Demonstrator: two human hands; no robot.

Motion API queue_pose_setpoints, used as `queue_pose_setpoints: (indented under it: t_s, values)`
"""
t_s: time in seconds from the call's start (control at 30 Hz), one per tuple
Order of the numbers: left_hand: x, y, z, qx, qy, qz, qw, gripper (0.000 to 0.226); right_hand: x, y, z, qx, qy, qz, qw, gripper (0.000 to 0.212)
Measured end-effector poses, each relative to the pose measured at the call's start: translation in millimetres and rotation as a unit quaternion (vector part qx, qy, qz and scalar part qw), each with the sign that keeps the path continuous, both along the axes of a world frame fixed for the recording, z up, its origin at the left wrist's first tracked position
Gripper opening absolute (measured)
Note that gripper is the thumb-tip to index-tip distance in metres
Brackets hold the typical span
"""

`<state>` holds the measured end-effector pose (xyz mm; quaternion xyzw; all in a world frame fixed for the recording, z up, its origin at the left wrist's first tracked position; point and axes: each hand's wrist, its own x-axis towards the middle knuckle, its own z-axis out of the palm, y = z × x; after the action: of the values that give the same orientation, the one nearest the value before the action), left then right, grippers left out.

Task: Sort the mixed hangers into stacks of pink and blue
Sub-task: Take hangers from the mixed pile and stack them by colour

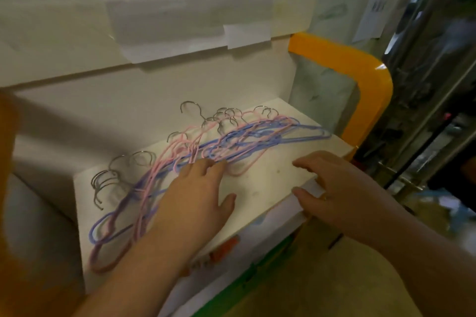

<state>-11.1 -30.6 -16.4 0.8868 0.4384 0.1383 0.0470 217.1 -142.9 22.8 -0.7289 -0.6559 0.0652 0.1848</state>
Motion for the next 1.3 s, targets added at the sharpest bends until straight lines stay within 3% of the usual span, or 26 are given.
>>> queue_pose_setpoints:
  t_s: [0.3,0.43,0.53,0.67,0.87,0.97,1.07,1.3]
  values:
    - [67,97,-11,-0.005,0.065,0.102,0.993,0.069,68,87,-37,-0.007,0.049,0.088,0.995,0.046]
    - [97,121,-9,-0.054,0.077,0.173,0.980,0.093,95,124,-45,-0.007,0.072,0.155,0.985,0.050]
    - [102,130,-15,-0.068,0.089,0.198,0.974,0.073,110,152,-52,-0.007,0.085,0.195,0.977,0.051]
    - [100,123,-6,-0.046,0.084,0.235,0.967,0.088,124,174,-60,-0.022,0.095,0.230,0.968,0.050]
    - [71,89,5,-0.037,0.051,0.323,0.944,0.094,131,218,-64,-0.016,0.021,0.275,0.961,0.050]
    - [60,73,4,-0.025,0.016,0.344,0.938,0.089,117,248,-65,-0.031,-0.042,0.321,0.946,0.068]
    - [60,61,5,-0.006,-0.014,0.355,0.935,0.089,104,273,-65,-0.070,-0.047,0.363,0.928,0.079]
    - [62,43,8,-0.023,-0.013,0.380,0.925,0.091,101,290,-60,-0.090,-0.109,0.402,0.904,0.077]
